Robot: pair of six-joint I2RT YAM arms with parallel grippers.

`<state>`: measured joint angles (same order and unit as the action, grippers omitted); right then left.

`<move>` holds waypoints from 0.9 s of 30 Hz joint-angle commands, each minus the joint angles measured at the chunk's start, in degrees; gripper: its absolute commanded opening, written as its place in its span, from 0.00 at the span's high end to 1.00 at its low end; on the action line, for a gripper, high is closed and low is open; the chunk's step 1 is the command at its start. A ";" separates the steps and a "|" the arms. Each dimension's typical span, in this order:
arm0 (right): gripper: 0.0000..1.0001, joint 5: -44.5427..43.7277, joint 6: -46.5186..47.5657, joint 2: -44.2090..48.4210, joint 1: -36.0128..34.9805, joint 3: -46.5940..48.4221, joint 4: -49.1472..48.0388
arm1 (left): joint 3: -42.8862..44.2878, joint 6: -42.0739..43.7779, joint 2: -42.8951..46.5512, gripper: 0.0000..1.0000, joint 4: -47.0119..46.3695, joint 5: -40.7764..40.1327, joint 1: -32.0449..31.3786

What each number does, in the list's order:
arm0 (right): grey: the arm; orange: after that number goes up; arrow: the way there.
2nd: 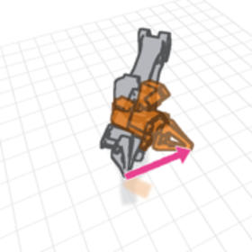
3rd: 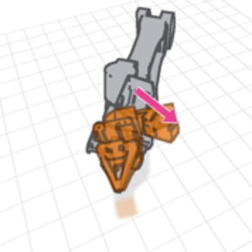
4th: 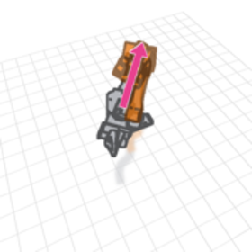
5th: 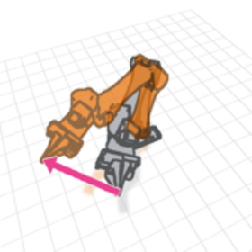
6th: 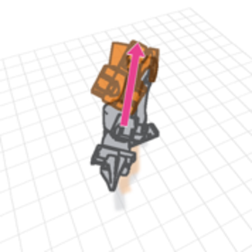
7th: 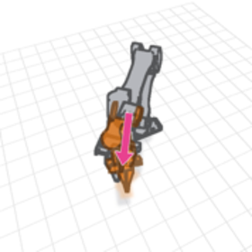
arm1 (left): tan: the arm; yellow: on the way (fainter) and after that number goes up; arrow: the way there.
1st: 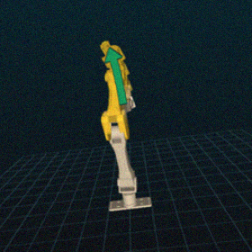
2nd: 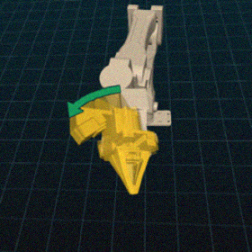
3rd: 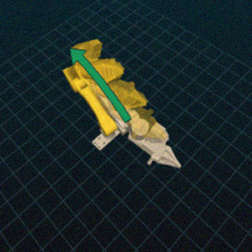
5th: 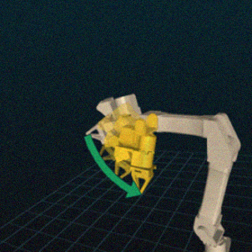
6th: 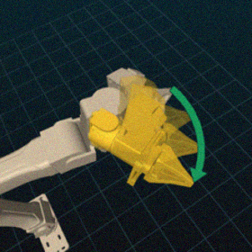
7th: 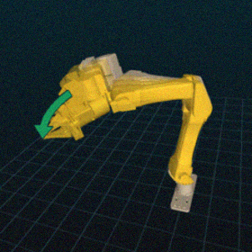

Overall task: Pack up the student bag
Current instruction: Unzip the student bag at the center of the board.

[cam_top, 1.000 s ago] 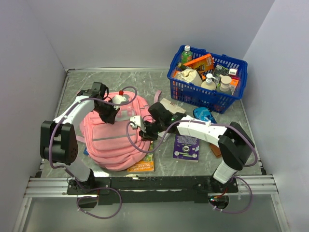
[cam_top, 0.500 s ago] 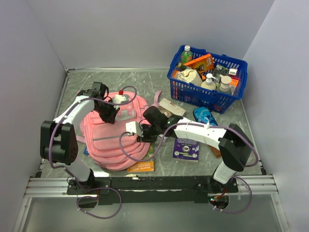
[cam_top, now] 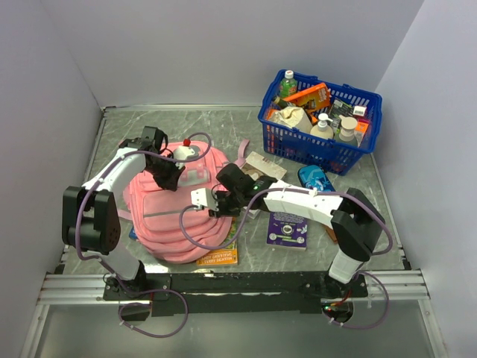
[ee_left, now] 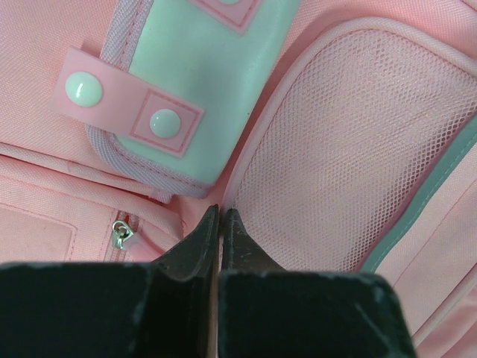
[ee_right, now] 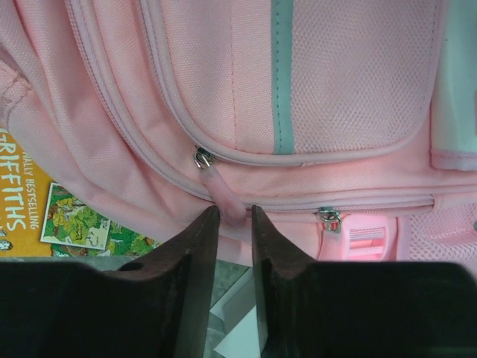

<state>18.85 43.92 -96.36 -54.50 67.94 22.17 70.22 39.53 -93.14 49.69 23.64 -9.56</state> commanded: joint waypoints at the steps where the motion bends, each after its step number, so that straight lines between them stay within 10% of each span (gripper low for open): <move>1: 0.73 2.15 -0.59 -0.06 -0.43 1.58 -1.25 | 1.24 -1.12 1.39 0.99 -4.16 3.08 -0.37; 12: 1.00 -3.09 -5.06 0.38 -2.27 -0.43 -4.31 | 2.64 -7.09 -0.20 0.99 -6.79 3.52 -0.37; 27: 1.00 -27.63 -24.76 8.72 -9.13 -4.84 -18.48 | 10.03 -35.75 -2.31 0.99 -16.99 -2.37 1.83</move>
<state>0.80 26.52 -91.00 -61.54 60.10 10.61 79.75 11.73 -97.67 37.71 22.74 -7.94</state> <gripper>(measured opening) 0.022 0.016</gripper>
